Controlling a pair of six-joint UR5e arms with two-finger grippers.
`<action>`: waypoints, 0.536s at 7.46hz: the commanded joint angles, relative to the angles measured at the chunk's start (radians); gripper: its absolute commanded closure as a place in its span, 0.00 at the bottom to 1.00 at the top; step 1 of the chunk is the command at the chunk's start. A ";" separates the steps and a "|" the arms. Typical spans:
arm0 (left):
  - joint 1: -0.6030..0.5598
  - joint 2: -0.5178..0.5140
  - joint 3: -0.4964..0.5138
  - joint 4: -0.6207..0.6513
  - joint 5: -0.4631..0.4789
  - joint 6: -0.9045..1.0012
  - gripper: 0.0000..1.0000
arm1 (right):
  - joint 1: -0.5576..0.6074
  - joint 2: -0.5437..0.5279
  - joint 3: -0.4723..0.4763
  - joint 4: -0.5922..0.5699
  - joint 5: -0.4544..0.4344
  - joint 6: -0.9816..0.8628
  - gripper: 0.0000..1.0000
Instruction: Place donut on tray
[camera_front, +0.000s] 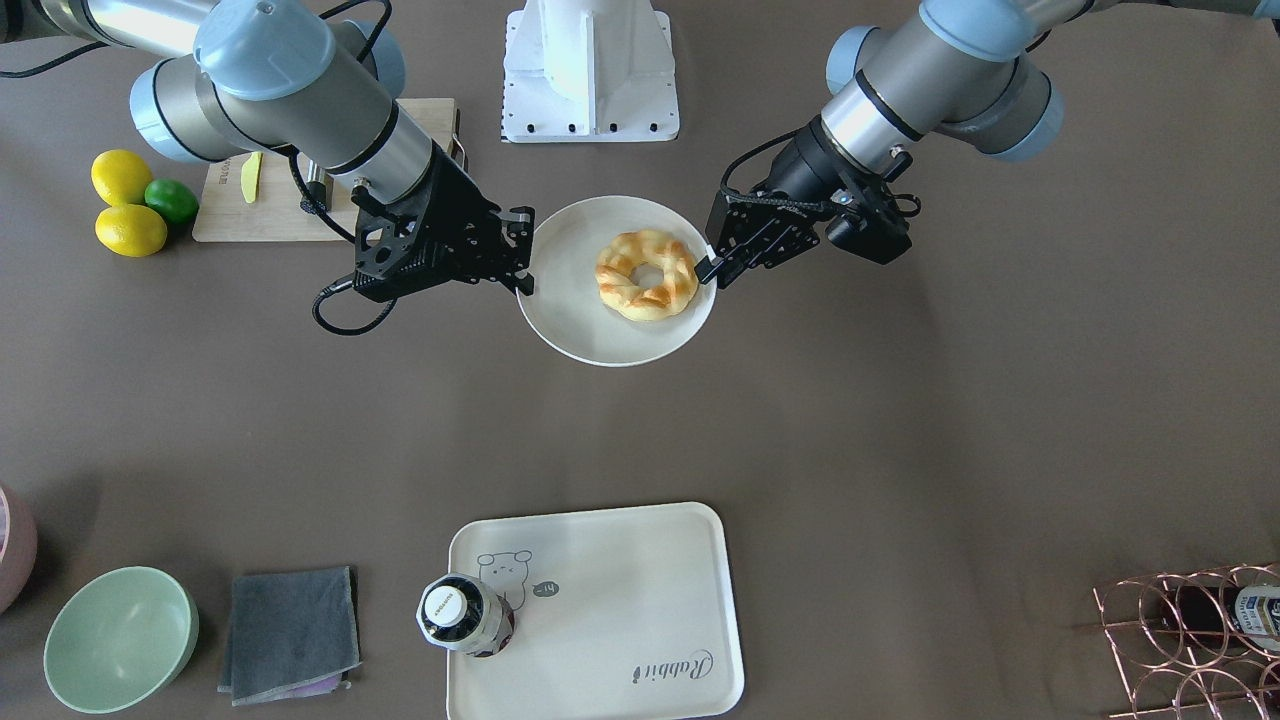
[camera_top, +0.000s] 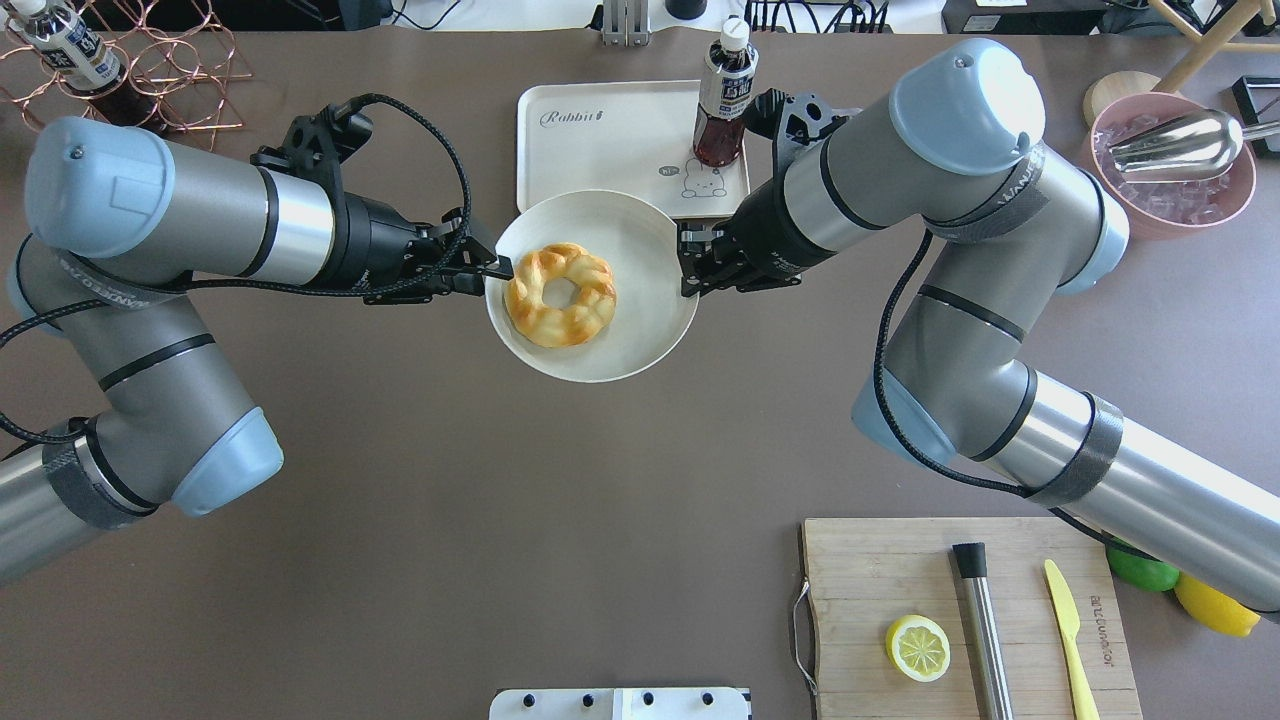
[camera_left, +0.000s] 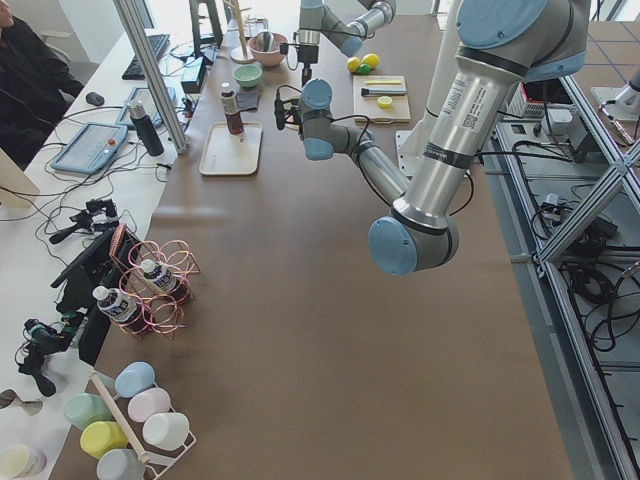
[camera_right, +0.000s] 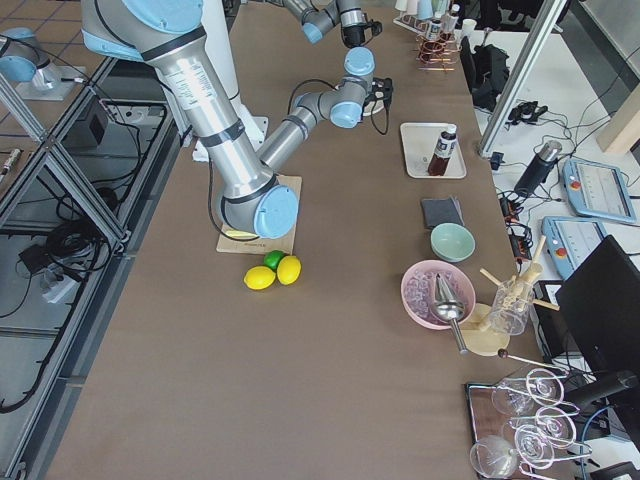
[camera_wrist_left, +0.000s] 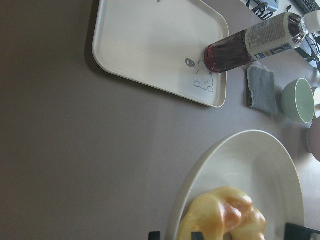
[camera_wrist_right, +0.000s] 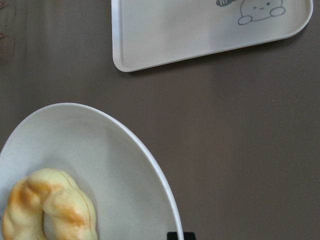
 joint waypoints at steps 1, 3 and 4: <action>0.000 0.001 0.001 -0.002 0.002 0.000 0.79 | 0.002 0.000 0.000 0.000 0.001 0.000 1.00; 0.003 0.002 0.001 0.000 0.002 0.000 0.78 | 0.001 0.001 0.000 0.000 0.000 0.001 1.00; 0.010 0.002 0.003 0.002 0.011 0.000 0.81 | 0.001 0.003 0.001 0.000 0.001 0.001 1.00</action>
